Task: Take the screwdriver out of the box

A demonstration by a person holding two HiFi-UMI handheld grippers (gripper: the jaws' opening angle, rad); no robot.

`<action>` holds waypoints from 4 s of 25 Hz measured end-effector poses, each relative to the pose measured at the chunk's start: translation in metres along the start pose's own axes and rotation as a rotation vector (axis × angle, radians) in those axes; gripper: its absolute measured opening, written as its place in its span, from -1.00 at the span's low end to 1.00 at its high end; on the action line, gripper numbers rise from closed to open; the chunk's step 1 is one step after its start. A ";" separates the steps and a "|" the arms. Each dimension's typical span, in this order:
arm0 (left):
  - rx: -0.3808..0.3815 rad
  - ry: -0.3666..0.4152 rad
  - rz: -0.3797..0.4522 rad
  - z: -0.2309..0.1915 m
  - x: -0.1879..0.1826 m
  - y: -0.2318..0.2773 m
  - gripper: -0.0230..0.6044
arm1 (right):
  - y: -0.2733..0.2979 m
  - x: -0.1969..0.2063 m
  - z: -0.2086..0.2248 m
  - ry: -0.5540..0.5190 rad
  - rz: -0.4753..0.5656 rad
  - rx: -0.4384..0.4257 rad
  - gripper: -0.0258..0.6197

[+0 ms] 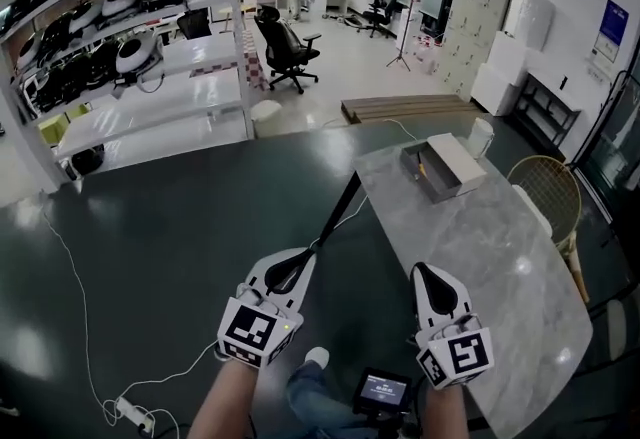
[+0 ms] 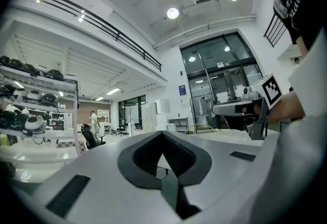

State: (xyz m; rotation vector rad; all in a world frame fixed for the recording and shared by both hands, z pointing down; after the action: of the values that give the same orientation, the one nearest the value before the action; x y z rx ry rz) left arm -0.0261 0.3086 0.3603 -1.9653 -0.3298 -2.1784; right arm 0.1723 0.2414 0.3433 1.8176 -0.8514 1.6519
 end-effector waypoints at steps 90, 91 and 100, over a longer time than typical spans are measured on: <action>0.178 -0.276 -0.397 -0.297 0.149 0.514 -0.89 | 0.399 0.252 0.324 0.371 -0.973 0.215 -0.55; 0.176 -0.278 -0.401 -0.298 0.152 0.515 -0.89 | 0.398 0.259 0.324 0.377 -0.998 0.216 -0.55; 0.162 -0.308 -0.469 -0.312 0.183 0.520 -0.89 | 0.405 0.307 0.321 0.402 -1.169 0.207 -0.53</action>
State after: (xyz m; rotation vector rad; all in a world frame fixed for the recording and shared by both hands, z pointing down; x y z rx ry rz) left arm -0.1932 -0.2776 0.5317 -2.3037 -1.0744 -1.9898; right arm 0.0931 -0.2944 0.6037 1.4913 0.5281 1.2014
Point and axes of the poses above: the fingertips, and each gripper's own axes: y forward along the fingers, z to its right, x out of its underside, the point moved 4 cm from there along -y, backward along the fingers, and after that the axes turned 7 degrees about x, right-handed, at the moved point
